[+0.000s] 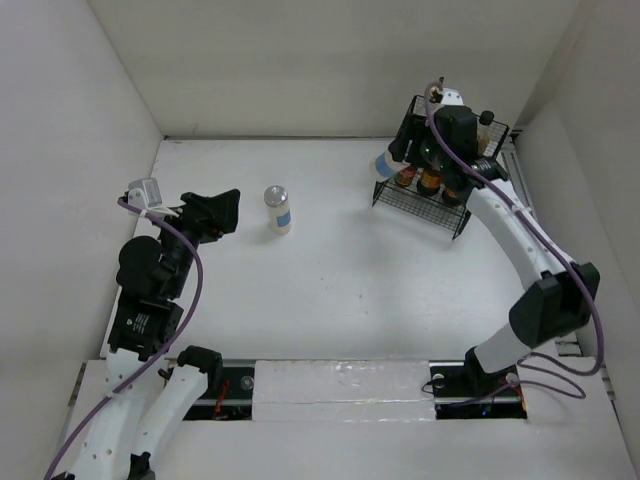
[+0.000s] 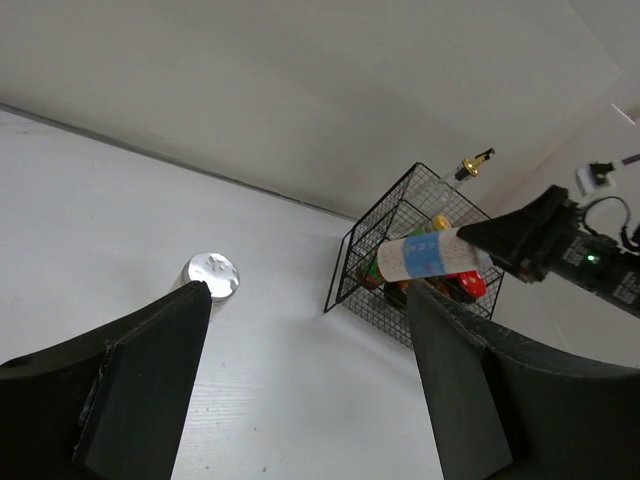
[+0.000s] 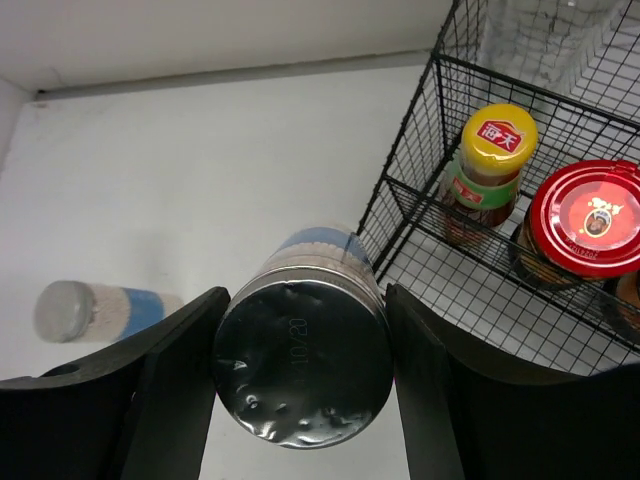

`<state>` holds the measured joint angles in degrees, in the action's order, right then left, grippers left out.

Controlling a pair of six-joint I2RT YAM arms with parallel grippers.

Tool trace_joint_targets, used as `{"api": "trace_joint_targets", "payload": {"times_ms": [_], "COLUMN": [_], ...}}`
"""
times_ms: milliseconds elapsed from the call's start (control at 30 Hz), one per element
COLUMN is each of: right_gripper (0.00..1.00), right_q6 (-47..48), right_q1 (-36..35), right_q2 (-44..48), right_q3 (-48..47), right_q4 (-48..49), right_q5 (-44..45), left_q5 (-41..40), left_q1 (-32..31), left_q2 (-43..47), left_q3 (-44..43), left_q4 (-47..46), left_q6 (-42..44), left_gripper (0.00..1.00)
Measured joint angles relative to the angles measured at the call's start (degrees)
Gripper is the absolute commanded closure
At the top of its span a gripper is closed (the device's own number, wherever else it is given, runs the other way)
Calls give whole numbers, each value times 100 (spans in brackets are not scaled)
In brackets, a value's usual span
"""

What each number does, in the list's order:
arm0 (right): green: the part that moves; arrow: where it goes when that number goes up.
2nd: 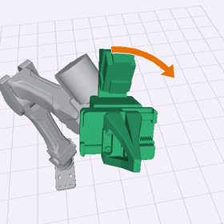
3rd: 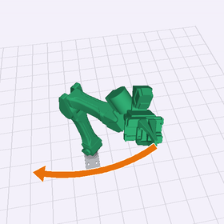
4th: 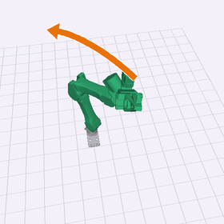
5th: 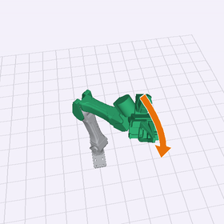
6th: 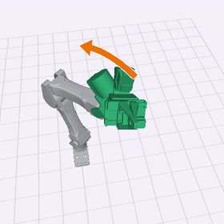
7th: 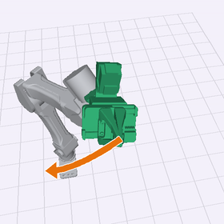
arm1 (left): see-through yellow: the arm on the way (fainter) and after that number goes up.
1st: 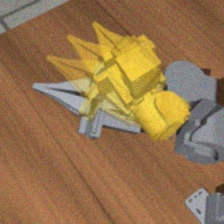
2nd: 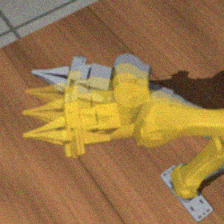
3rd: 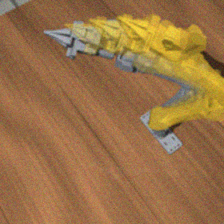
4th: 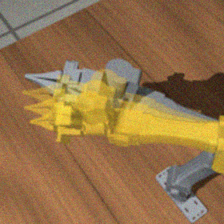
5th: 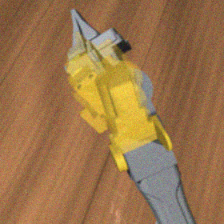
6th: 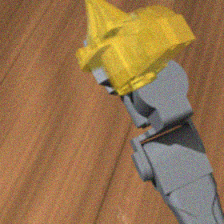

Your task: Organize the condiment bottles

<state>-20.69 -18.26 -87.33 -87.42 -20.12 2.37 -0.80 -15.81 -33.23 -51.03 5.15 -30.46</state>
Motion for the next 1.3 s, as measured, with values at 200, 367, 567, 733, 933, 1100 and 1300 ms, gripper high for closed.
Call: {"api": "trace_joint_targets", "payload": {"times_ms": [200, 367, 567, 733, 933, 1100, 1300], "right_gripper": [43, 43, 43, 43, 39, 25, 6], "right_q6": [223, 339, 407, 476, 610, 706, 782], "right_q1": [195, 291, 396, 452, 411, 302, 90], "right_q2": [-675, -638, -625, -734, -1270, -1624, -1633], "right_q3": [-223, -223, -197, -188, -192, -304, -481], "right_q4": [-107, -129, -149, -225, -282, -264, -304], "right_q5": [-11, 131, 240, 286, 396, 540, 739], "left_q5": [-31, -39, -48, -48, -48, -48, -46], "left_q1": [0, 0, 0, 0, 0, 0, 0], "left_q2": [-4, -33, -98, -105, -114, -144, -190], "left_q3": [0, 0, 0, 0, 0, 0, 0], "left_q4": [2, 2, 2, 2, 2, 2, 2], "left_q6": [26, 44, 46, 46, 46, 46, 48], "left_gripper": [25, 25, 25, 25, 25, 25, 25]}}
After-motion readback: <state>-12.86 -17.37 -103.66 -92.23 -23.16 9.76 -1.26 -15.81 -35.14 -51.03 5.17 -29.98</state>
